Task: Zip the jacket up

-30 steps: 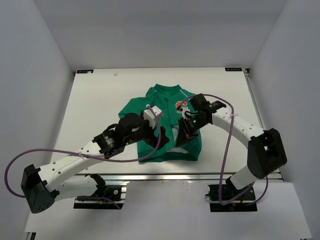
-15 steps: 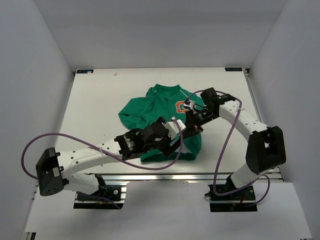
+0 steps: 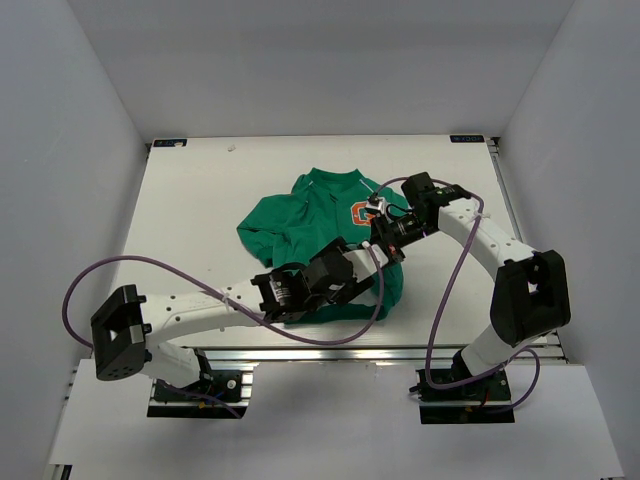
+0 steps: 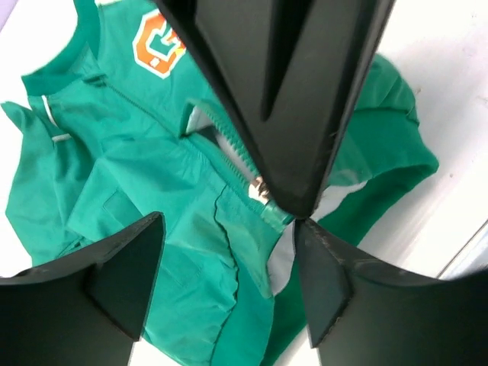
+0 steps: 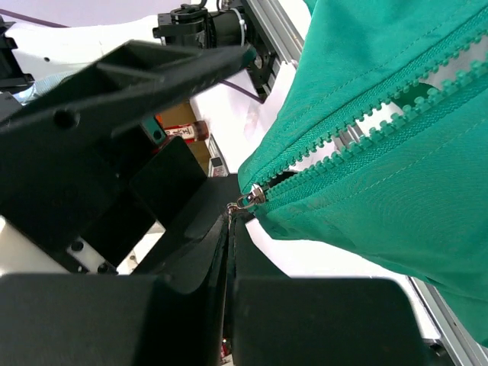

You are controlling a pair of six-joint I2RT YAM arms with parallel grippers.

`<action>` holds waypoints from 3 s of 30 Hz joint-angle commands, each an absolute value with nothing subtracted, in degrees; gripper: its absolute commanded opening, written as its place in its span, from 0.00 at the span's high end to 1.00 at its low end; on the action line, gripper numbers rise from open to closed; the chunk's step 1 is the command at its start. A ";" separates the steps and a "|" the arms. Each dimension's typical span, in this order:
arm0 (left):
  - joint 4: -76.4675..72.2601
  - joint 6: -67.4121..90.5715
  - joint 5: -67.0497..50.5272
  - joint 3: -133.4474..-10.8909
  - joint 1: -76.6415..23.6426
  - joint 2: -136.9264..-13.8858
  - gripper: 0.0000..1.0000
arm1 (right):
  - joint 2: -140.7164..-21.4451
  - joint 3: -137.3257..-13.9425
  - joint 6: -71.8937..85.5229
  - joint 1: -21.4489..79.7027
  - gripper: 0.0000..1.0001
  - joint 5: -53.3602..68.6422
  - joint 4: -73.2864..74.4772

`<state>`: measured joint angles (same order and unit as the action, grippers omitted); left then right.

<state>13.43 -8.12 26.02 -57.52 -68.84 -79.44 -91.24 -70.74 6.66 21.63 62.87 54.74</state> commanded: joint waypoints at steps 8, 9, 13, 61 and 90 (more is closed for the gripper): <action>6.60 -10.98 26.73 -57.66 -71.28 -77.96 0.76 | -90.00 -71.81 8.52 21.01 1.00 64.16 53.62; 6.24 -11.07 26.81 -57.66 -71.45 -78.05 0.88 | -90.00 -71.81 8.79 20.92 1.00 64.07 53.44; 5.98 -11.69 26.63 -57.22 -71.63 -77.87 1.00 | -89.56 -71.63 11.94 20.92 1.00 61.53 49.07; 15.73 18.45 7.30 -43.95 -78.31 -61.26 1.00 | -129.71 -118.19 30.15 19.25 1.00 19.52 18.90; 25.48 32.51 13.26 -44.64 -82.00 -67.42 0.02 | -120.51 -106.96 21.36 20.57 0.11 24.35 7.64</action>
